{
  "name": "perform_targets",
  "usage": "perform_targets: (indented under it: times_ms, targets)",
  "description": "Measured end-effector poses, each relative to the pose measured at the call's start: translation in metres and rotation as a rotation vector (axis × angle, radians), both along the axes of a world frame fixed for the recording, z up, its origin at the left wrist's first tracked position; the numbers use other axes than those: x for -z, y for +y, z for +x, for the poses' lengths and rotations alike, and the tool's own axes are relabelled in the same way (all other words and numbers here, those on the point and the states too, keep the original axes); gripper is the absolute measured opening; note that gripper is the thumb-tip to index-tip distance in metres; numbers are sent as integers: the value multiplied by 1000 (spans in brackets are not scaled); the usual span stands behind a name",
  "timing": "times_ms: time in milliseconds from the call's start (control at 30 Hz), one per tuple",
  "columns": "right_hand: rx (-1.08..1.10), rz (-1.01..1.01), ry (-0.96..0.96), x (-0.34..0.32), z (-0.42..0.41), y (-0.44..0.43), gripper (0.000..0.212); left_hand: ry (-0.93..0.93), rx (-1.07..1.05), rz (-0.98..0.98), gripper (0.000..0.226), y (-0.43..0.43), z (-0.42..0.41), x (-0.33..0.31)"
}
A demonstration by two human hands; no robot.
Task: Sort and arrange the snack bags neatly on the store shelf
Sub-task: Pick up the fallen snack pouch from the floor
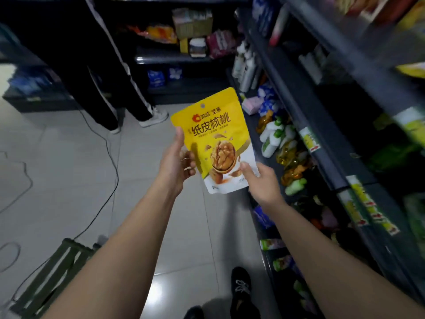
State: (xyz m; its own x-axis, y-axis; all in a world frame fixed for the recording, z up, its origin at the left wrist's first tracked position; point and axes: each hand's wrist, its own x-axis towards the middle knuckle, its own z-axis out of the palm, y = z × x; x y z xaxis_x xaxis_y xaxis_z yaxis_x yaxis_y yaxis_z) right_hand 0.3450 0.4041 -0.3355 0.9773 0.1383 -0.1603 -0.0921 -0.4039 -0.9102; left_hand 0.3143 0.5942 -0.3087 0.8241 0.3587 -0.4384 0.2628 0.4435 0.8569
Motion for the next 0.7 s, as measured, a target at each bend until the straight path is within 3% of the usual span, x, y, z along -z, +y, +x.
perform_targets:
  times_ms: [67,133,267,433,500,633,700]
  targets:
    - [107,70,-42,-32,-1,-11,36,-47,108,196,16,-17,11,-24]
    - [199,180,-85,-65,-1,-25,24,-98,190,293,13,-38,23,-45]
    - [330,213,-236,-123,-2,-64,19,-266,302,213,7,-89,47,-91]
    - [382,-24,-427,-167,4,-124,24,-432,362,201,10,-154,80,-138]
    - [439,-106,-491,-183,8,-148,40,-472,373,214,8,-184,92,-156]
    - [460,-179,-558,-217,18,-192,98,-484,365,211,12,-243,120,-189]
    - [399,-225,-593,-230,27,-212,104,-451,355,213,14,-265,142,-202]
